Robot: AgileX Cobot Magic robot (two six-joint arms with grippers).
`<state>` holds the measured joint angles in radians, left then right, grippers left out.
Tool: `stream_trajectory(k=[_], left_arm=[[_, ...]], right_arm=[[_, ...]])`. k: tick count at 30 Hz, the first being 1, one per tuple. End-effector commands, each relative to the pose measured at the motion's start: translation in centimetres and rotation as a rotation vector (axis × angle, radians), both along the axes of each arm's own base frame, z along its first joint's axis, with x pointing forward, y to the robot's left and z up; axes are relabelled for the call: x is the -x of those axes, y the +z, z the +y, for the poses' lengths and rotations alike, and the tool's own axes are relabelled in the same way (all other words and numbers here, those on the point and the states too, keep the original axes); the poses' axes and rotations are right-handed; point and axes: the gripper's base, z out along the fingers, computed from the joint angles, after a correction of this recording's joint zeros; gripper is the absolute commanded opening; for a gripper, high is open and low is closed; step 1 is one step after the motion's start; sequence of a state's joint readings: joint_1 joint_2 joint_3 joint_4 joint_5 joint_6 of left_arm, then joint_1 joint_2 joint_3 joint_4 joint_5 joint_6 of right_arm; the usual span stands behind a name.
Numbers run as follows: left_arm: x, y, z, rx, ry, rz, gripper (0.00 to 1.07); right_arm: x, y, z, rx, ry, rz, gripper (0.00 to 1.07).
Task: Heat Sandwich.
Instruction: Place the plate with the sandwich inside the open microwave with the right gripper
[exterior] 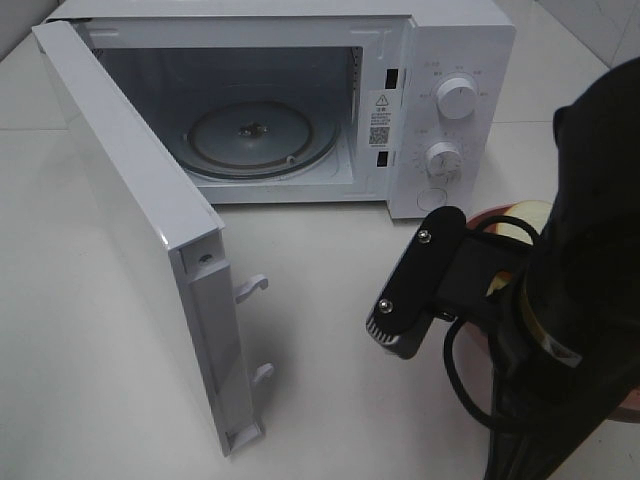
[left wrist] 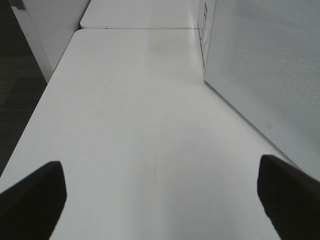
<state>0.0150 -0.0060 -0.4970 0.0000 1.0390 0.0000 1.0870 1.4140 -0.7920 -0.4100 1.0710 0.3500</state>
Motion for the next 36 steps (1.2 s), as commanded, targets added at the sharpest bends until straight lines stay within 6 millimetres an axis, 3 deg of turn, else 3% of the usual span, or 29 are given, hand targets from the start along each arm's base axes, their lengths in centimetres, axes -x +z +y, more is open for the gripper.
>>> stream_trajectory(k=[1,36], left_arm=[[0.3,0.0,0.0,0.000,0.004,-0.027,0.98],[0.3,0.0,0.0,0.000,0.004,-0.027,0.98]], right_arm=[[0.1,0.3,-0.2,0.028,0.053,-0.015,0.01],[-1.7,0.8,1.5,0.083,0.628,-0.116,0.01]])
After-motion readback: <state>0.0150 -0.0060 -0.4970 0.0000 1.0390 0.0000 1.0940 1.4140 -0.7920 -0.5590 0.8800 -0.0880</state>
